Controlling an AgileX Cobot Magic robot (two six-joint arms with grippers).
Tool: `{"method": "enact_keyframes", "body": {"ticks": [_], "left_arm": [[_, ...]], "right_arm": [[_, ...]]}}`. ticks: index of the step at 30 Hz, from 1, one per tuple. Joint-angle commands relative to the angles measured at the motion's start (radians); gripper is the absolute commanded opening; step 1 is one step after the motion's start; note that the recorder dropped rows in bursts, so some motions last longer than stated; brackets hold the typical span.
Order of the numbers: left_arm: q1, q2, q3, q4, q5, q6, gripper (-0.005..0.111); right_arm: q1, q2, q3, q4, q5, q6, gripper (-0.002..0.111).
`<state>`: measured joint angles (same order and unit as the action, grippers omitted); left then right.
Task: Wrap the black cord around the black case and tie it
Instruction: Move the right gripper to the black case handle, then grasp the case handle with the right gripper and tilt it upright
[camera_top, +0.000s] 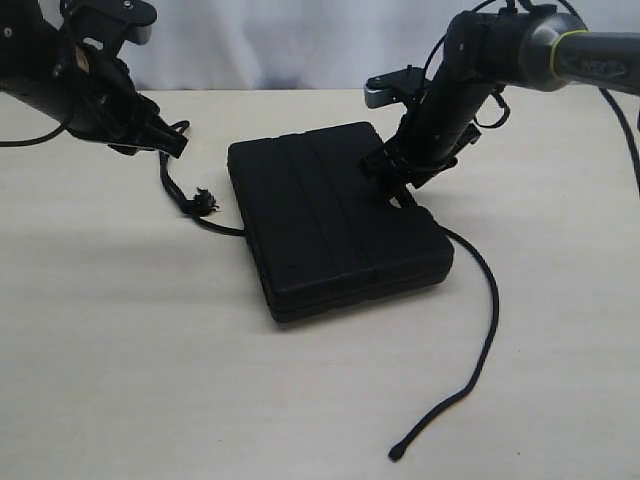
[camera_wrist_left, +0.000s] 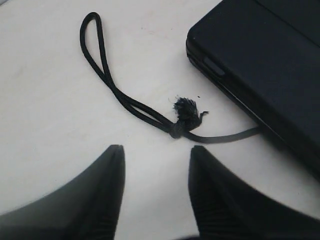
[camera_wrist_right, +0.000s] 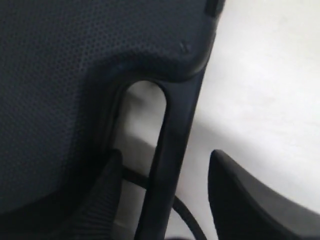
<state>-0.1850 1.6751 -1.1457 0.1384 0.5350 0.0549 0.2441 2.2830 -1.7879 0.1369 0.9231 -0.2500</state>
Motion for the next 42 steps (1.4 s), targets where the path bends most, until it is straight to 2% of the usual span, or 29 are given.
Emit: {"method": "enact_keyframes", "body": {"ticks": [1,4,7,17,29,42], "left_arm": [[-0.002,0.002,-0.008,-0.028,-0.004,0.003,0.047],[-0.002,0.002,-0.008,-0.028,-0.004,0.003,0.047],[-0.002,0.002,-0.006,-0.028,-0.002,0.003,0.047],[-0.002,0.012,0.005,-0.028,-0.021,0.003,0.047],[-0.002,0.012,0.005,-0.028,-0.041,0.003,0.047],[-0.002,0.012,0.005,-0.054,-0.04,0.001,0.047]], "right_arm": [[0.0,0.022,-0.005,-0.007,-0.039,0.017,0.047],[0.0,0.022,-0.005,-0.007,-0.063,0.034,0.037],[0.0,0.022,-0.008,-0.007,-0.059,0.044,0.005],[0.002,-0.154,-0.008,-0.002,0.047,0.101,0.004],[0.004,-0.348,-0.008,0.147,0.124,0.114,0.004],[0.123,-0.415,-0.008,0.104,0.097,0.142,0.004]]}}
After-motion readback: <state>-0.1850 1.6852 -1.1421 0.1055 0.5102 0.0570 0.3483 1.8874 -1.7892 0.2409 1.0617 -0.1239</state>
